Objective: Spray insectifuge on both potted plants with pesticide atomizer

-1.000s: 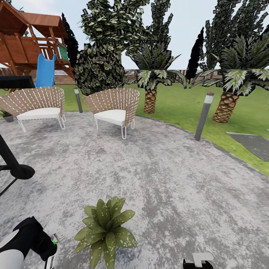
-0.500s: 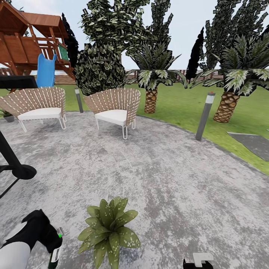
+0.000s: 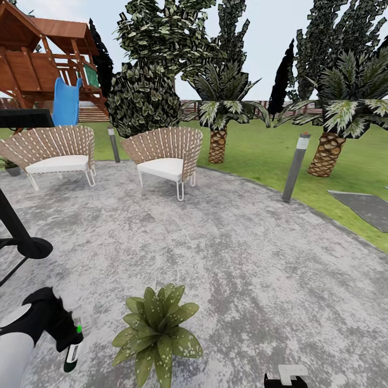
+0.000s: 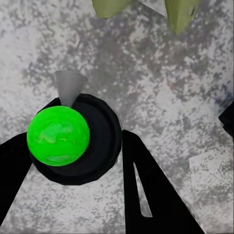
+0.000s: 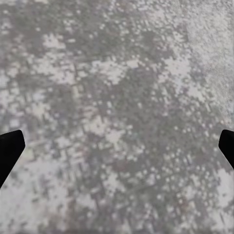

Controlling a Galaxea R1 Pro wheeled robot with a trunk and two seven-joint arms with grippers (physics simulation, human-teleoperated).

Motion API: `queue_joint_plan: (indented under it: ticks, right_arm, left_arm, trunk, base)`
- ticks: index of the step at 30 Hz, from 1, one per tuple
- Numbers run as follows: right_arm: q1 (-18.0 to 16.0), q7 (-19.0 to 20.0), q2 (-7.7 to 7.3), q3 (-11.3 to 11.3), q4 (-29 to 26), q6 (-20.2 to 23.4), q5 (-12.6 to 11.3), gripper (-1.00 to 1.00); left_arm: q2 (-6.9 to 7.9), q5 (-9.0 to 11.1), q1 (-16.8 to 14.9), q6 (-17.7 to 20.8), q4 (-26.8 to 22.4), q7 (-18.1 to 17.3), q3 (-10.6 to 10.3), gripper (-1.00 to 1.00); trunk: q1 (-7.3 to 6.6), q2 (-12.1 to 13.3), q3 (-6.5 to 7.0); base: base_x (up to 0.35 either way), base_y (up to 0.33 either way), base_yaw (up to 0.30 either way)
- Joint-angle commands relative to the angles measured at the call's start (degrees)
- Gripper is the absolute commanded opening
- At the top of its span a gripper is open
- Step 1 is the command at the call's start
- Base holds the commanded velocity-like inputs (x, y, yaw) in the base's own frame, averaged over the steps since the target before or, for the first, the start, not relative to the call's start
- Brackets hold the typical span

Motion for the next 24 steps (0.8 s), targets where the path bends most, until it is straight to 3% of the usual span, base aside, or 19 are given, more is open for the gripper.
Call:
queue_joint_plan:
  ticks: [1, 8, 24]
  right_arm:
    - [0.0, -0.1, -0.01, 0.5, 0.0, -0.2, -0.5, 1.00]
    - [0.0, -0.1, -0.01, 0.5, 0.0, -0.2, -0.5, 1.00]
    - [0.0, -0.1, -0.01, 0.5, 0.0, -0.2, -0.5, 1.00]
  left_arm:
    - [-0.10, -0.2, 0.0, 0.3, 0.1, -0.2, 0.2, -1.00]
    - [-1.24, 0.0, -1.5, 0.7, -0.8, -0.6, -0.2, -1.00]
    - [-0.65, -0.4, -1.2, 0.4, 0.2, 0.0, -0.4, -1.00]
  trunk:
    - [-0.01, 0.0, -0.05]
    - [-0.01, 0.0, -0.05]
    - [-0.01, 0.0, -0.05]
  base:
    - [0.000, 0.000, 0.000]
    - [0.000, 0.000, 0.000]
    - [0.000, 0.000, -0.005]
